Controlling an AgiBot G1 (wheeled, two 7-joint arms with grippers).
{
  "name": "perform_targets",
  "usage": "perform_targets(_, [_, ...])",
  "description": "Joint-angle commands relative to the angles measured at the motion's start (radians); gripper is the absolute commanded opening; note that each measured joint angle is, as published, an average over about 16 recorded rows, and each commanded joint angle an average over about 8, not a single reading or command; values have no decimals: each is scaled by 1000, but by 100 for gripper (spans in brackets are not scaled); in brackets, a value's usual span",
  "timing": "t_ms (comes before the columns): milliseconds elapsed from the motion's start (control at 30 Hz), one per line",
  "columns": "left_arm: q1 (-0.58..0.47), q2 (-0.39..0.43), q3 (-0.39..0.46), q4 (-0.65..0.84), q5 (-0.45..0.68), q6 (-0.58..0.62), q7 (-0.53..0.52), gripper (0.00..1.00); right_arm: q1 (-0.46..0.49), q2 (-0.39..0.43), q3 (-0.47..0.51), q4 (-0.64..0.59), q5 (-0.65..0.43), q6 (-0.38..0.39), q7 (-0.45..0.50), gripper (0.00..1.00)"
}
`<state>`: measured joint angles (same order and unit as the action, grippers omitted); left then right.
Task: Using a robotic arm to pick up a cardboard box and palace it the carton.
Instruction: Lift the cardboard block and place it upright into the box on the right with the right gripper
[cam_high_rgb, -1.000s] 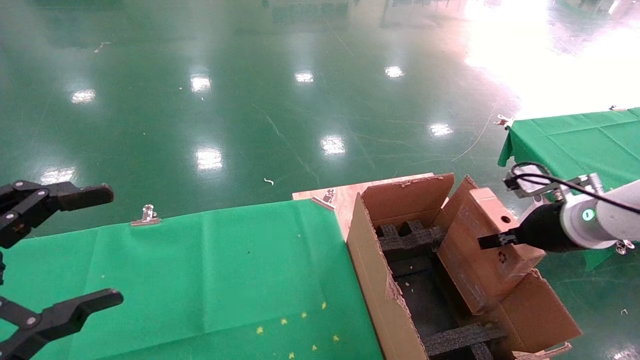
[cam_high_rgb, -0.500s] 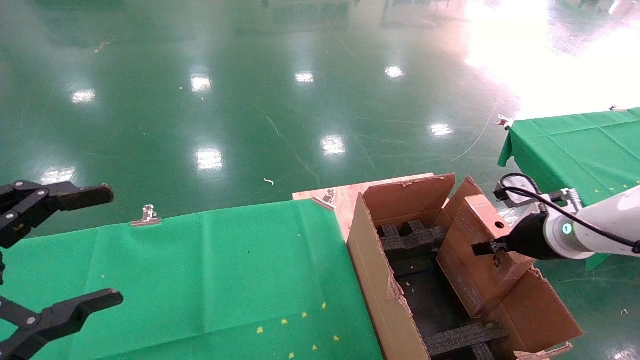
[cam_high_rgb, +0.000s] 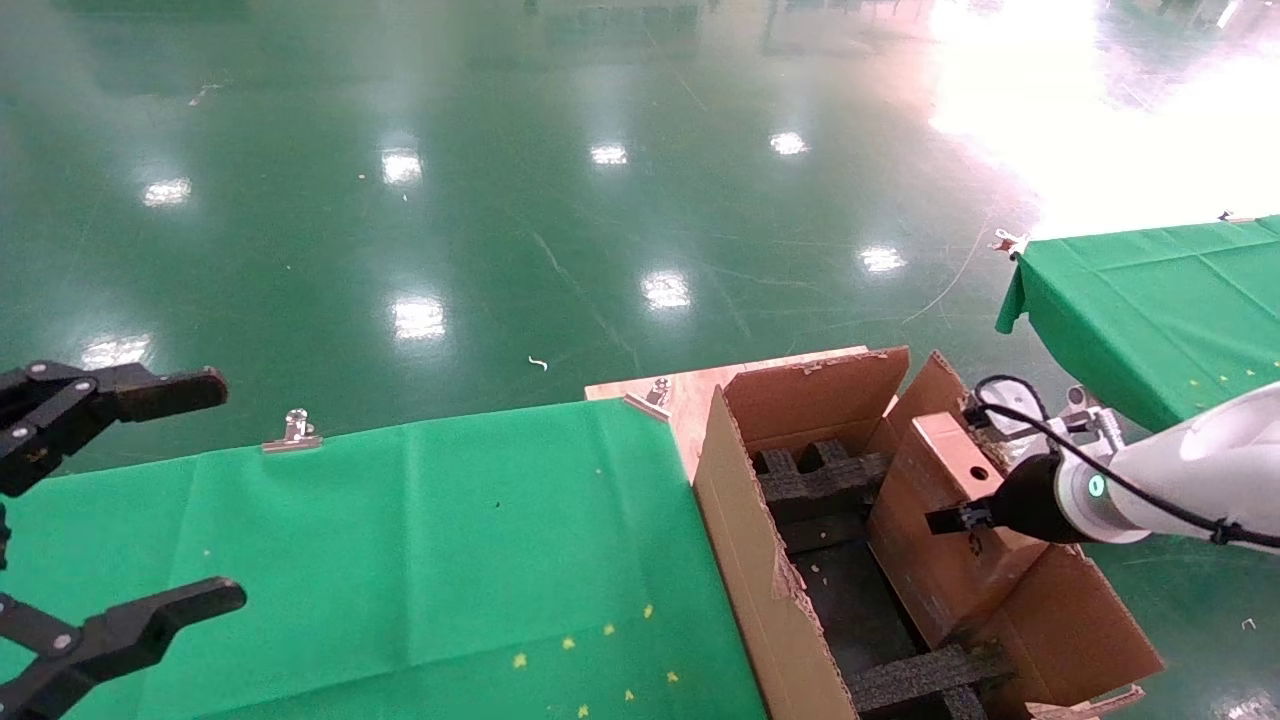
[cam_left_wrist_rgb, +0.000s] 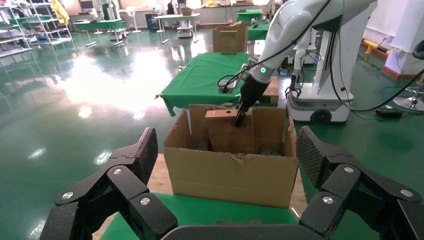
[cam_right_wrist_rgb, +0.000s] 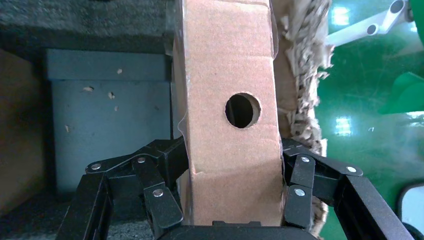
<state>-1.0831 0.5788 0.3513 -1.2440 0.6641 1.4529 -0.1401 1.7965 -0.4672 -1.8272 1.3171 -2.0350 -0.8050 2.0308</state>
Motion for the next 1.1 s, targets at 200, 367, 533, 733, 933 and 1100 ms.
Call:
perform_targets(200, [0, 0, 0, 0, 0, 0, 0, 100, -46, -26, -12, -43, -6, 37, 22, 0])
perform_targets(367, [0, 0, 0, 0, 0, 0, 0, 100, -77, -50, -17, -90, 11, 67, 15, 0])
perform_targets(533, [0, 0, 0, 0, 0, 0, 0, 100, -101, -76, -20, -138, 43, 92, -8, 0])
perform_targets(733, [0, 0, 0, 0, 0, 0, 0, 100, -125, -101, -23, -183, 91, 107, -45, 0])
perform_targets(933, [0, 0, 0, 0, 0, 0, 0, 100, -142, -119, -25, -220, 131, 110, -81, 0])
perform_targets(1100, [0, 0, 0, 0, 0, 0, 0, 100, -151, -128, -26, -236, 147, 113, -97, 39])
